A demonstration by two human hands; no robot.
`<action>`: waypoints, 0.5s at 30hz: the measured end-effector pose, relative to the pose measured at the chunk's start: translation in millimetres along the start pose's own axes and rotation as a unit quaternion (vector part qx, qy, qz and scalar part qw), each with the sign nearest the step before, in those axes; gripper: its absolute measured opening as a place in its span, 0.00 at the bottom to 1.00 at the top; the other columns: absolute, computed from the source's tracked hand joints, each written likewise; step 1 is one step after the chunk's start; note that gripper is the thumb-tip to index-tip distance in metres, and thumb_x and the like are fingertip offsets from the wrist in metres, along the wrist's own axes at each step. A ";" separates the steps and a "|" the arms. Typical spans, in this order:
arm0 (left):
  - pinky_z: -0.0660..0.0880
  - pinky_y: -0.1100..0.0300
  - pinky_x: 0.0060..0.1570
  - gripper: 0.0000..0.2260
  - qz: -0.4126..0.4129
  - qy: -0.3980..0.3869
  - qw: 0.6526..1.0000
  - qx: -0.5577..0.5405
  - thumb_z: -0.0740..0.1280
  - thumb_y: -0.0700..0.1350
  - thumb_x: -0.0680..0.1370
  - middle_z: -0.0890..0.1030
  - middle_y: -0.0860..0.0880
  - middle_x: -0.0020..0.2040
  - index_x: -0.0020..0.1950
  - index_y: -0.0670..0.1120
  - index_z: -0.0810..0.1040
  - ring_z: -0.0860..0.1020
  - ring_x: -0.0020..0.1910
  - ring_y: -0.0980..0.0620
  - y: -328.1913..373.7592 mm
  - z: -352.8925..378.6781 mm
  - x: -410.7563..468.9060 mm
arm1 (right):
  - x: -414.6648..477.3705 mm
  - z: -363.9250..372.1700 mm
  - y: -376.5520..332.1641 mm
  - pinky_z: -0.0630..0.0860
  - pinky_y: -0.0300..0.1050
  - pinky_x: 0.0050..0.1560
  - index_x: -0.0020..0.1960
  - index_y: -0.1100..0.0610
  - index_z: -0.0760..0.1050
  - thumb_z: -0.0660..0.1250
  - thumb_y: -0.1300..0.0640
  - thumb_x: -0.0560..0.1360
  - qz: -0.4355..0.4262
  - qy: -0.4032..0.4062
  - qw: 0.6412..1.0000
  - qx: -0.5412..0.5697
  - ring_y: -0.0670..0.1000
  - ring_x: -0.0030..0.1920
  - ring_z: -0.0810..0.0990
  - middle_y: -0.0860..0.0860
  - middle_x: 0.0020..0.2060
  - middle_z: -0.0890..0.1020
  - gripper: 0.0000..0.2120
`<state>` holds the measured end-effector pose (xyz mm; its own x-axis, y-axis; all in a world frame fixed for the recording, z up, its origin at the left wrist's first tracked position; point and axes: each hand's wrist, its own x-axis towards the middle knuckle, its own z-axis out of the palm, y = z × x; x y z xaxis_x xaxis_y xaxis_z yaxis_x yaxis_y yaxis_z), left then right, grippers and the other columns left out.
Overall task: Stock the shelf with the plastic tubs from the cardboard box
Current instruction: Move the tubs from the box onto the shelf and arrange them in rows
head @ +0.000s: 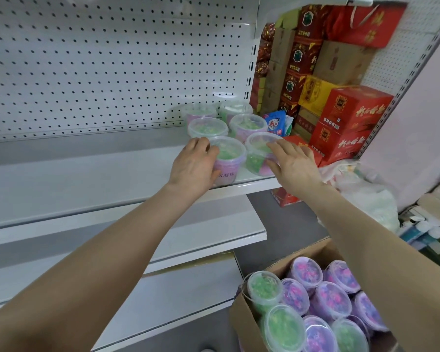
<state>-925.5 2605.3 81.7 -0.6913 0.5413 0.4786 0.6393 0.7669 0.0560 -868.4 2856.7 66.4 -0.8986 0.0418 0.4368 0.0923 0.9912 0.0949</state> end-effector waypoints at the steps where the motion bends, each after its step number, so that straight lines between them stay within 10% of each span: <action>1: 0.73 0.52 0.53 0.20 0.004 0.002 1.000 0.000 0.72 0.50 0.71 0.75 0.44 0.56 0.60 0.43 0.75 0.71 0.58 0.42 0.9 -2.0 -3.6 | -5.0 -3.5 0.0 0.66 0.58 0.62 0.70 0.53 0.69 0.58 0.48 0.80 -0.003 0.010 1.000 -0.004 0.58 0.63 0.74 0.53 0.66 0.74 0.20; 15: 0.73 0.52 0.50 0.12 0.094 0.021 0.986 -0.138 0.67 0.48 0.75 0.77 0.46 0.53 0.57 0.47 0.78 0.72 0.56 0.43 95.2 31.8 -107.3 | -195.3 -8.8 9.6 0.69 0.56 0.59 0.66 0.53 0.71 0.55 0.49 0.76 0.064 -0.007 0.998 0.010 0.60 0.57 0.75 0.54 0.58 0.78 0.21</action>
<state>-801.2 2631.2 7.9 -0.5409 0.6457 0.5390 0.8261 0.5281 0.1964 -688.2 2856.9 -10.1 -0.8859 0.1697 0.4318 0.1977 0.9800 0.0205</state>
